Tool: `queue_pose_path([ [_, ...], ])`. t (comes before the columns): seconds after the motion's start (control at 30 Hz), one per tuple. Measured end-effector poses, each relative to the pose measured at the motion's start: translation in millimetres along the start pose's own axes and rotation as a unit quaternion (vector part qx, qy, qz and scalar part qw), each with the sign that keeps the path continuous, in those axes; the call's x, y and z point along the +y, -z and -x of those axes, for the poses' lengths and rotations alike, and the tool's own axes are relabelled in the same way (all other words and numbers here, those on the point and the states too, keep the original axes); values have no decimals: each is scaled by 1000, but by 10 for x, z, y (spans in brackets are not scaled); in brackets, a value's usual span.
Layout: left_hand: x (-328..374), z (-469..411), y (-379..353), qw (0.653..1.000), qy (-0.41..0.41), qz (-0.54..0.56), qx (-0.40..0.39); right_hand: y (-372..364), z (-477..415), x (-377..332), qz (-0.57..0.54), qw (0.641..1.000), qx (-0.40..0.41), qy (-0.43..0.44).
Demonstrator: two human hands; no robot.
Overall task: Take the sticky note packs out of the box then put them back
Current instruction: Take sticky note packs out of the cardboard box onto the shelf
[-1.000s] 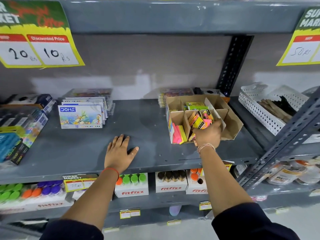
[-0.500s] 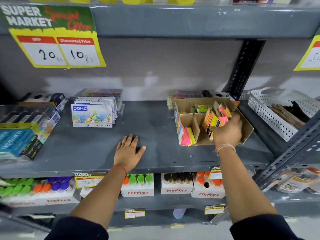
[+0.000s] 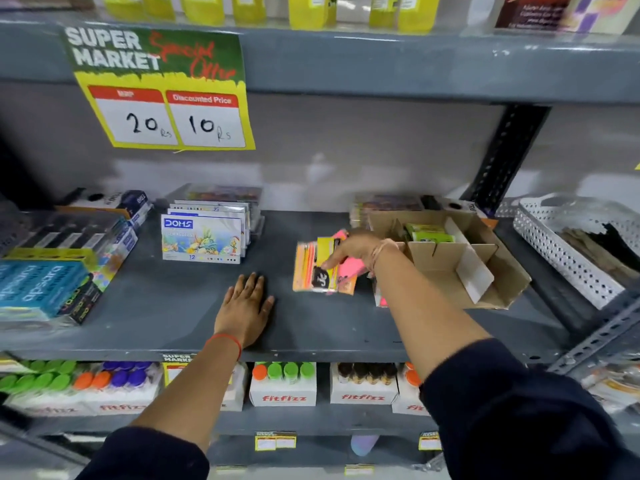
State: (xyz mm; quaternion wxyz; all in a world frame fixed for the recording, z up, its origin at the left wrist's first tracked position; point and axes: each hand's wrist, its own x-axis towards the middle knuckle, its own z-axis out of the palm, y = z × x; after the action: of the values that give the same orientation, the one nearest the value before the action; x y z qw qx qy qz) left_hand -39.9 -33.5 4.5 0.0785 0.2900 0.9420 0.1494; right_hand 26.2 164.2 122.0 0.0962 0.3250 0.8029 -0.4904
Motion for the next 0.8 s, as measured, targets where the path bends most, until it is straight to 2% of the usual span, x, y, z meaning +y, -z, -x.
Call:
queue_pose_path([
  [0.17,-26,-16,-23,1000,-10,-10,-1,48,-151,-63,163,986,-8,-15],
  [0.23,-25,-14,-25,1000,-12,-12,0,30,-151,-87,286,958,12,-14],
  [0.33,-18,-11,-19,1000,-12,-14,1,-5,-221,-36,376,926,34,18],
  [0.43,-9,-11,-12,1000,-12,-14,0,-9,-324,40,408,909,67,40],
  [0.5,-3,-8,-11,1000,-10,-12,4,-30,-358,67,416,899,107,82],
  [0.57,-1,-1,-12,1000,-9,-10,10,-41,-363,89,424,890,113,122],
  [0.63,-5,3,-12,1000,-10,-7,12,-28,-310,97,398,900,65,166],
  [0.7,-13,3,-6,1000,-12,-3,10,-20,-228,92,380,906,-18,186],
  [0.73,-17,3,-3,1000,-13,-1,9,-34,-212,105,390,901,-46,185],
  [0.8,-33,-2,0,1000,-18,6,9,-72,-204,142,425,885,-52,184],
])
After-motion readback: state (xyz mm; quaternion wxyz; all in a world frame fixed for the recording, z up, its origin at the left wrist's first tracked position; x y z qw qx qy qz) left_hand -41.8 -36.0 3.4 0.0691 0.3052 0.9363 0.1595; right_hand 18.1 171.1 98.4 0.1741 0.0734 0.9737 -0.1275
